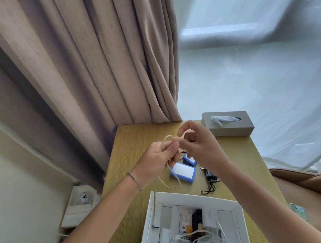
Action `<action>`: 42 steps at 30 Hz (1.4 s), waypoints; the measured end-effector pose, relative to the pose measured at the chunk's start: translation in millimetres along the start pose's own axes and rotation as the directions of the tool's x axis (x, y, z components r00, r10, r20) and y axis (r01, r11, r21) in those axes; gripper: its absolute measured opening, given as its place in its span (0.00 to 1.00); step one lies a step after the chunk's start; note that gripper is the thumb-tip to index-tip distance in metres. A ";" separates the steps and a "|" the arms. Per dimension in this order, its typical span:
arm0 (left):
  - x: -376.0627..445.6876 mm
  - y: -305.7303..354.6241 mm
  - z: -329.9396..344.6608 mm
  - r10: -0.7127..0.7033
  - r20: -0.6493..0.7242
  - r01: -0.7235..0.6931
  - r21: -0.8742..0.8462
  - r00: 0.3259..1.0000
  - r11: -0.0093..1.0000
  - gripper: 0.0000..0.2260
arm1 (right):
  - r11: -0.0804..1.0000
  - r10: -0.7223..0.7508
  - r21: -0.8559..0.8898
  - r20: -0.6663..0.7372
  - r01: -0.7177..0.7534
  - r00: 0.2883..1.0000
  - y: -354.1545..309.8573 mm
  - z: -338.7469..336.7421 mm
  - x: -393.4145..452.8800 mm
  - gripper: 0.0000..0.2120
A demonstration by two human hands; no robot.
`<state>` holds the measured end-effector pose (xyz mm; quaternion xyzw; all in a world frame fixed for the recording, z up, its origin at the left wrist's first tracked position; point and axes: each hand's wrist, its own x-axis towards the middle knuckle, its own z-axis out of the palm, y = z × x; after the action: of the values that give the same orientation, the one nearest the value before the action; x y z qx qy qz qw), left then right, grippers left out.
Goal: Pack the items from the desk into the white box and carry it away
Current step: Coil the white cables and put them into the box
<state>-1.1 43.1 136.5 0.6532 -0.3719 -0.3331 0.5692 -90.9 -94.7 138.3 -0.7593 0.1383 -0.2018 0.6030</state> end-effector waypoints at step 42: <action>-100.3 -169.5 87.5 -0.367 -0.278 0.458 0.461 0.888 0.760 0.17 | 0.754 0.610 0.276 0.040 -0.595 0.791 91.7 10.2 -145.3 0.08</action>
<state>-108.4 99.2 -41.8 0.8730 -0.2433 -0.2815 0.3154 -210.9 -41.6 27.0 -0.5775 0.3618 -0.0341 0.7310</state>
